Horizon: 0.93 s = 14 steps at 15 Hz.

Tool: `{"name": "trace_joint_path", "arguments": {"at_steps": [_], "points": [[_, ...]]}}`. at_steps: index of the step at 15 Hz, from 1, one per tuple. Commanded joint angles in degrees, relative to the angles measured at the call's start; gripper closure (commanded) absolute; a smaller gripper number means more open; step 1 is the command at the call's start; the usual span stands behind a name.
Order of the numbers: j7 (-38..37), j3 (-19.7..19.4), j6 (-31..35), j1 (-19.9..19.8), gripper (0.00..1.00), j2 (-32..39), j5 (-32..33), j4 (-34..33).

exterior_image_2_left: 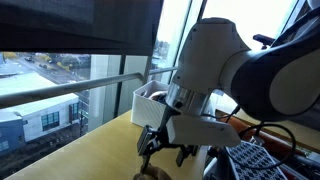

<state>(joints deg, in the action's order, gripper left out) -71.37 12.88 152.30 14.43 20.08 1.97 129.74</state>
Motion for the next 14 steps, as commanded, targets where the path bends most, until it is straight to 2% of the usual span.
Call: {"name": "trace_joint_path", "arguments": {"at_steps": [1,5,6,7,8,14], "points": [[3.3,-0.7,2.2,2.2,0.00,11.4,-4.7,-6.2],[7.4,-0.2,1.3,2.0,0.00,19.3,-9.8,-10.9],[8.2,-0.3,1.4,1.9,0.25,20.5,-10.8,-11.7],[8.9,-0.3,1.3,2.0,0.26,21.1,-11.7,-12.2],[9.5,-0.4,1.2,2.1,0.32,21.3,-12.5,-12.8],[11.0,-1.8,0.7,1.6,0.79,15.8,-14.8,-11.0]]}}
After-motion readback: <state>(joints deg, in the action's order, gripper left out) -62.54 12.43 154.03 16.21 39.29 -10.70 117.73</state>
